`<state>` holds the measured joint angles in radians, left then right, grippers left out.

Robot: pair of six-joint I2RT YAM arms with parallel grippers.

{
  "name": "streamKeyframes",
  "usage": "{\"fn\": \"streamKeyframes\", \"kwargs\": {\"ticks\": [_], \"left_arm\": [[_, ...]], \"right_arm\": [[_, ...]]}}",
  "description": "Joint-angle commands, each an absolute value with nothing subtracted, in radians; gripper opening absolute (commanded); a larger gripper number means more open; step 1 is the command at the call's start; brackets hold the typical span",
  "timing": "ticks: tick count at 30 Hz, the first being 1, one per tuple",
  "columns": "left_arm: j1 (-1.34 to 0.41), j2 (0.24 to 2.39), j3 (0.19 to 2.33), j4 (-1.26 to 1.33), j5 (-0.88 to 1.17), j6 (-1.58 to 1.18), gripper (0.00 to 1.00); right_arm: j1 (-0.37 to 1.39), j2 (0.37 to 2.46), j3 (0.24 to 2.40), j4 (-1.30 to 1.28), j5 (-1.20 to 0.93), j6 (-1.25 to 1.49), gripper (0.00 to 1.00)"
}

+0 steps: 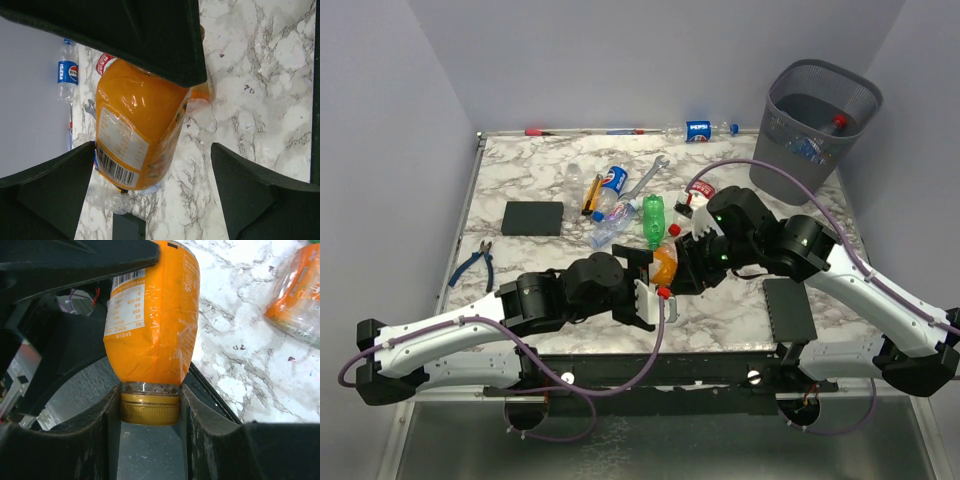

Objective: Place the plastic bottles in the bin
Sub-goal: Pick up the plastic bottle from the corner of the board.

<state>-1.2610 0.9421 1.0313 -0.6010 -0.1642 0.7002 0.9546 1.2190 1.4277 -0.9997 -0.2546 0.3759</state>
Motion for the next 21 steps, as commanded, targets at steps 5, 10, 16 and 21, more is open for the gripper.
{"fn": "streamKeyframes", "kwargs": {"ticks": [5, 10, 16, 21], "left_arm": [[-1.267, 0.951, 0.969, -0.468, -0.189, 0.741, 0.90], [-1.266, 0.951, 0.958, -0.434, -0.228, 0.757, 0.73], [-1.266, 0.920, 0.924, -0.376, -0.241, 0.752, 0.43], [-1.266, 0.894, 0.910, -0.350, -0.241, 0.718, 0.40]], "right_arm": [[0.960, 1.210, 1.445, -0.988, -0.389, 0.336, 0.00], [0.960, 1.202, 1.453, -0.998, -0.405, 0.329, 0.00], [0.960, 1.193, 1.469, -1.010, -0.425, 0.327, 0.00], [0.960, 1.167, 1.538, -1.016, -0.381, 0.341, 0.68]]}}
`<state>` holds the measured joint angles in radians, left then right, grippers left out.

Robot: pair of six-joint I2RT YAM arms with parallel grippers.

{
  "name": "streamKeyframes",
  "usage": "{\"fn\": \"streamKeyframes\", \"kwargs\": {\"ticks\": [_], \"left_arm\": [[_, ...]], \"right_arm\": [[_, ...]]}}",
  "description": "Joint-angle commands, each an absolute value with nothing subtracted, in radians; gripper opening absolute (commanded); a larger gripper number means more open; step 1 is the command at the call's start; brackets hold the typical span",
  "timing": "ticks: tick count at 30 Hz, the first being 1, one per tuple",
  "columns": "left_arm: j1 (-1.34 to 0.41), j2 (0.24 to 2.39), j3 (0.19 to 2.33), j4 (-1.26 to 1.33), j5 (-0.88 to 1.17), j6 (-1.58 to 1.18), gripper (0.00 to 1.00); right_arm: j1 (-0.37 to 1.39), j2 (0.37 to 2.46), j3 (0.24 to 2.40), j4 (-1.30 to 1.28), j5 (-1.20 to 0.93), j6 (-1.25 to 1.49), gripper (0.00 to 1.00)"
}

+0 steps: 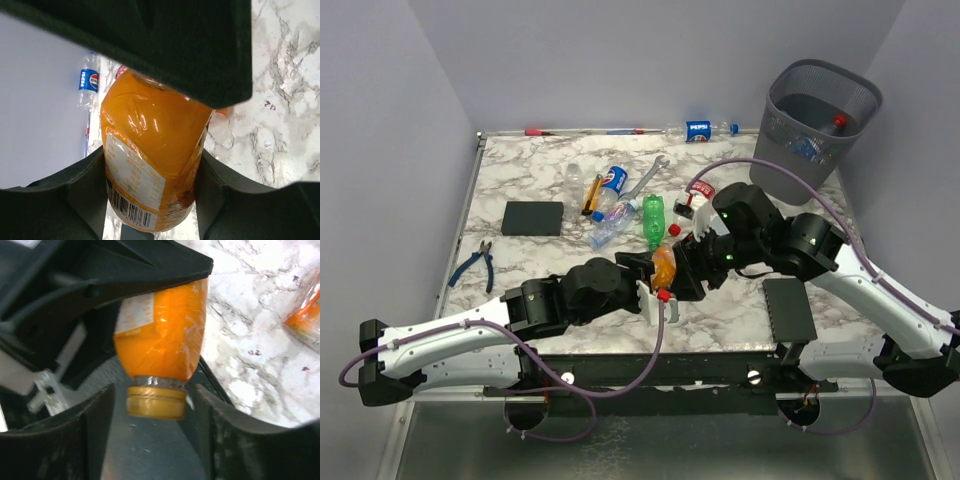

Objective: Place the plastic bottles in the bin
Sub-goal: Pick up the plastic bottle from the corner of the board.

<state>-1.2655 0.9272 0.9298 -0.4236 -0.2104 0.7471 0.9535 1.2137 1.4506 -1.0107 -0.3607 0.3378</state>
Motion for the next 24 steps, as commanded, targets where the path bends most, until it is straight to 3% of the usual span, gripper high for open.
{"fn": "streamKeyframes", "kwargs": {"ticks": [1, 3, 8, 16, 24], "left_arm": [[-1.266, 0.887, 0.906, -0.341, -0.240, 0.687, 0.40], [-1.266, 0.868, 0.895, -0.314, -0.228, 0.618, 0.39], [-1.267, 0.822, 0.826, -0.162, -0.149, 0.270, 0.38], [-1.265, 0.787, 0.579, 0.364, -0.040, -0.437, 0.38], [-1.264, 0.839, 0.575, 0.437, -0.020, -0.622, 0.35]], "right_arm": [[0.960, 1.156, 1.557, -1.016, -0.347, 0.346, 0.74], [0.960, 1.123, 1.585, -0.996, -0.264, 0.350, 0.80], [0.960, 0.927, 1.453, -0.721, -0.075, 0.372, 0.83], [0.960, 0.756, 1.142, -0.334, -0.058, 0.439, 0.84], [0.960, 0.813, 1.078, -0.250, -0.066, 0.482, 0.93]]}}
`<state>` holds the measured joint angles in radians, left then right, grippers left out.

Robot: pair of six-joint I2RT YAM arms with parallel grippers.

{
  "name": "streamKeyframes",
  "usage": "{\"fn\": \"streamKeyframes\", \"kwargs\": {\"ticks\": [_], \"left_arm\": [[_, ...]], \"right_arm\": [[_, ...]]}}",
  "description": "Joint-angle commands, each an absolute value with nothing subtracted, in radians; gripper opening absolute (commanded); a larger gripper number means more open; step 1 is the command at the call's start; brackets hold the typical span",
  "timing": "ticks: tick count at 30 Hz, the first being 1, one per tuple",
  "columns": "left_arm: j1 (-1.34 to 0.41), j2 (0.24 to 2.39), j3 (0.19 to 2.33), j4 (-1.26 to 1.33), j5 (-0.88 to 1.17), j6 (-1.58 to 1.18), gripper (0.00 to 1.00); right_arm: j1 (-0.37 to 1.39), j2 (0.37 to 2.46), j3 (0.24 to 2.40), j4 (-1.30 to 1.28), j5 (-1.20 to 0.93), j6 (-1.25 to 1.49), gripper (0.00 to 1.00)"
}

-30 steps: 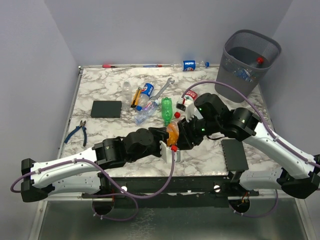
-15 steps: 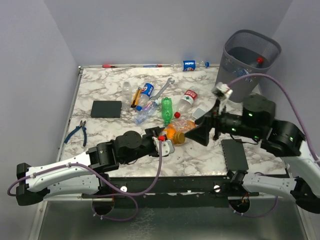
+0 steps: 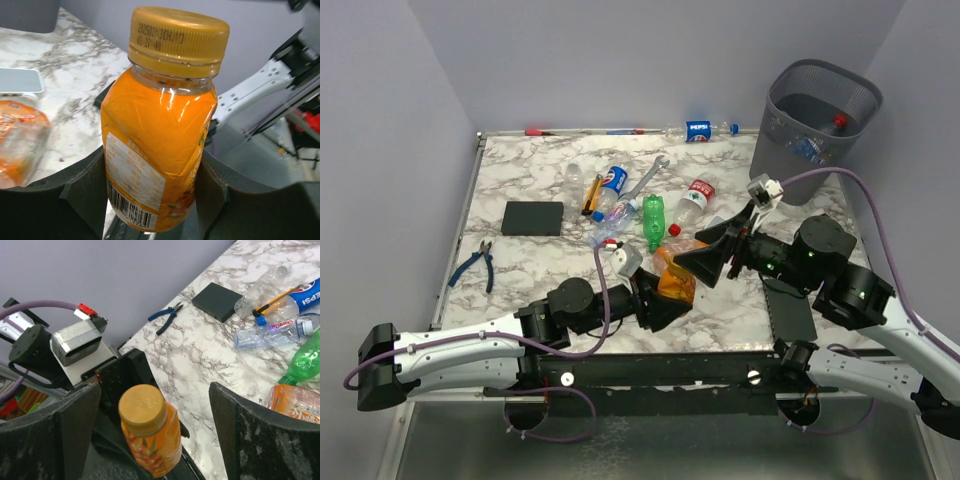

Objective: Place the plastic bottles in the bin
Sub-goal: Pick up the plastic bottle from the corner of the board, then place the plastic bottle in the trash bin.

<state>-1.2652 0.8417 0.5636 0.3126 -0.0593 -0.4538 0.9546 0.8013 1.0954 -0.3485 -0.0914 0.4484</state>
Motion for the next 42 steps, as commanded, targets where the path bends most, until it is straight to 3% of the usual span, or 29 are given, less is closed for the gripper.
{"fn": "streamKeyframes", "kwargs": {"ticks": [1, 6, 14, 17, 21, 23, 24, 25, 26, 27, 30, 35, 39, 42], "left_arm": [[-1.264, 0.836, 0.574, 0.437, -0.025, -0.623, 0.35], [-1.264, 0.827, 0.568, 0.428, -0.048, -0.623, 0.35], [-1.265, 0.813, 0.576, 0.393, -0.085, -0.606, 0.36], [-1.264, 0.796, 0.575, 0.385, -0.102, -0.598, 0.36], [-1.265, 0.780, 0.574, 0.371, -0.123, -0.594, 0.41], [-1.265, 0.779, 0.576, 0.362, -0.135, -0.591, 0.51], [-1.264, 0.778, 0.580, 0.356, -0.146, -0.590, 0.61], [-1.264, 0.777, 0.584, 0.348, -0.161, -0.585, 0.77], [-1.264, 0.774, 0.589, 0.334, -0.186, -0.581, 0.94], [-1.265, 0.767, 0.595, 0.318, -0.219, -0.577, 0.98], [-1.265, 0.715, 0.625, 0.214, -0.435, -0.557, 0.99], [-1.265, 0.628, 0.724, -0.059, -0.856, -0.405, 0.99], [-1.265, 0.561, 0.721, -0.146, -1.122, -0.298, 0.99], [-1.264, 0.467, 0.661, -0.139, -1.171, -0.296, 0.99]], "right_arm": [[0.960, 0.820, 1.077, -0.250, -0.064, 0.484, 0.93], [0.960, 0.845, 1.047, -0.220, -0.113, 0.495, 0.92], [0.962, 0.899, 1.049, -0.231, -0.232, 0.503, 0.79], [0.962, 0.896, 1.039, -0.243, -0.221, 0.507, 0.63], [0.962, 0.893, 1.040, -0.256, -0.221, 0.507, 0.32], [0.962, 0.895, 1.045, -0.256, -0.234, 0.508, 0.16], [0.962, 0.895, 1.047, -0.255, -0.239, 0.509, 0.04], [0.962, 0.892, 1.051, -0.256, -0.237, 0.511, 0.01], [0.962, 0.890, 1.054, -0.259, -0.232, 0.510, 0.00], [0.962, 0.887, 1.062, -0.268, -0.222, 0.505, 0.00], [0.962, 0.882, 1.141, -0.353, -0.121, 0.466, 0.00], [0.962, 0.902, 1.395, -0.518, 0.244, 0.310, 0.00], [0.961, 0.931, 1.471, -0.371, 0.649, 0.088, 0.00], [0.957, 0.968, 1.426, -0.053, 0.907, -0.154, 0.00]]}}
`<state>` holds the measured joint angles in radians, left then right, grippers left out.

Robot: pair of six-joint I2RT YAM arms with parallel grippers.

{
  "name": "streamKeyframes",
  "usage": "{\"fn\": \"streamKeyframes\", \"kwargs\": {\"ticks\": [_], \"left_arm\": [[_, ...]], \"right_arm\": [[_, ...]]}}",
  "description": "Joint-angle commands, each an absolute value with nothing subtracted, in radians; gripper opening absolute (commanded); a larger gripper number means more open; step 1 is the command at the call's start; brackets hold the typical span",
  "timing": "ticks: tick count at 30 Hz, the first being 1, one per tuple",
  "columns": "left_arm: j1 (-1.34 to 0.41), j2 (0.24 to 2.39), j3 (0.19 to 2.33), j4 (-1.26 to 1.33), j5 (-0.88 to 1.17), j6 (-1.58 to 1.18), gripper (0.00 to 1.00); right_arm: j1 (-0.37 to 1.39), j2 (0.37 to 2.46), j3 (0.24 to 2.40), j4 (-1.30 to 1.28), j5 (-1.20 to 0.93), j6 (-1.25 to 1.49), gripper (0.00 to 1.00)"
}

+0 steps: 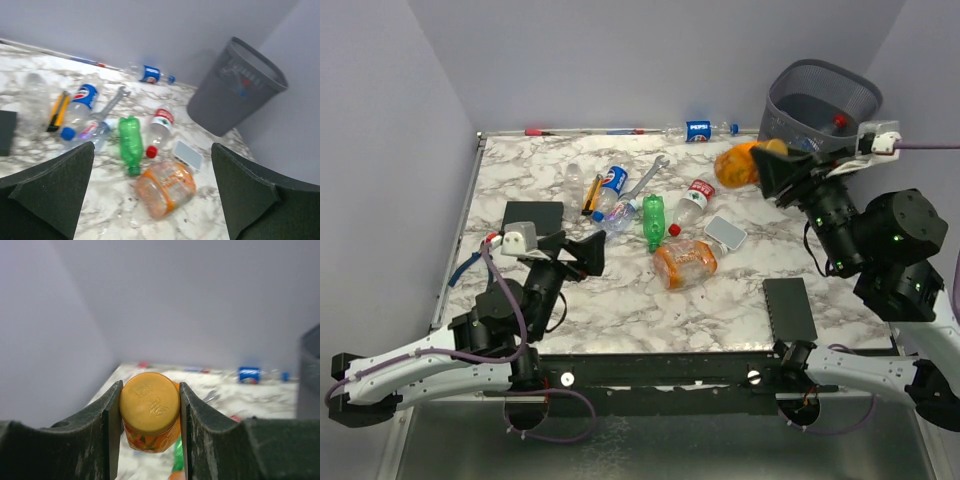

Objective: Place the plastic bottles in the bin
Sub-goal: Place the plastic bottle in the trash bin.

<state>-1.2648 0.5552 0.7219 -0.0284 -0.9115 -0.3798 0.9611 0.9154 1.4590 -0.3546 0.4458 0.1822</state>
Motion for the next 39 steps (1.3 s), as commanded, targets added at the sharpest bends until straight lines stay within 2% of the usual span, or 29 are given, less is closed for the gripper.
{"fn": "streamKeyframes", "kwargs": {"ticks": [1, 4, 9, 13, 18, 22, 30, 31, 32, 34, 35, 37, 39], "left_arm": [[-1.264, 0.427, 0.633, -0.121, -1.169, -0.298, 0.99], [-1.265, 0.304, 0.546, -0.071, -1.140, -0.285, 0.99], [-1.266, 0.133, 0.455, -0.063, -1.149, -0.304, 0.99], [-1.266, 0.059, 0.438, -0.062, -1.140, -0.323, 0.99], [-1.266, 0.079, 0.447, -0.077, -1.133, -0.335, 0.99], [-1.267, 0.113, 0.446, -0.078, -1.116, -0.357, 0.99], [-1.266, 0.157, 0.451, -0.061, -1.065, -0.328, 0.99], [-1.266, 0.153, 0.451, -0.062, -1.062, -0.320, 0.99], [-1.268, 0.148, 0.450, -0.062, -1.064, -0.311, 0.99], [-1.268, 0.134, 0.447, -0.061, -1.072, -0.300, 0.99], [-1.268, 0.125, 0.445, -0.060, -1.078, -0.296, 0.99], [-1.268, 0.112, 0.440, -0.059, -1.084, -0.293, 0.99], [-1.268, 0.105, 0.433, -0.050, -1.086, -0.289, 0.99]], "right_arm": [[0.950, 0.984, 1.403, 0.118, 0.954, -0.266, 0.00], [0.844, 1.074, 1.439, 0.381, 0.984, -0.405, 0.00], [0.457, 1.297, 1.703, 0.097, 0.829, 0.006, 0.00], [0.247, 1.457, 1.808, 0.121, 0.810, 0.155, 0.00], [0.081, 1.671, 1.939, 0.077, 0.788, 0.296, 0.00], [-0.042, 1.810, 2.006, 0.003, 0.642, 0.435, 0.00], [-0.112, 2.086, 2.215, -0.114, 0.473, 0.439, 0.00], [-0.115, 2.108, 2.237, -0.110, 0.448, 0.440, 0.03], [-0.118, 2.129, 2.268, -0.115, 0.420, 0.441, 0.18], [-0.123, 2.173, 2.336, -0.127, 0.365, 0.449, 0.56], [-0.125, 2.196, 2.377, -0.142, 0.346, 0.456, 0.69], [-0.129, 2.222, 2.434, -0.162, 0.325, 0.468, 0.78], [-0.132, 2.222, 2.443, -0.161, 0.306, 0.479, 0.82]]}}
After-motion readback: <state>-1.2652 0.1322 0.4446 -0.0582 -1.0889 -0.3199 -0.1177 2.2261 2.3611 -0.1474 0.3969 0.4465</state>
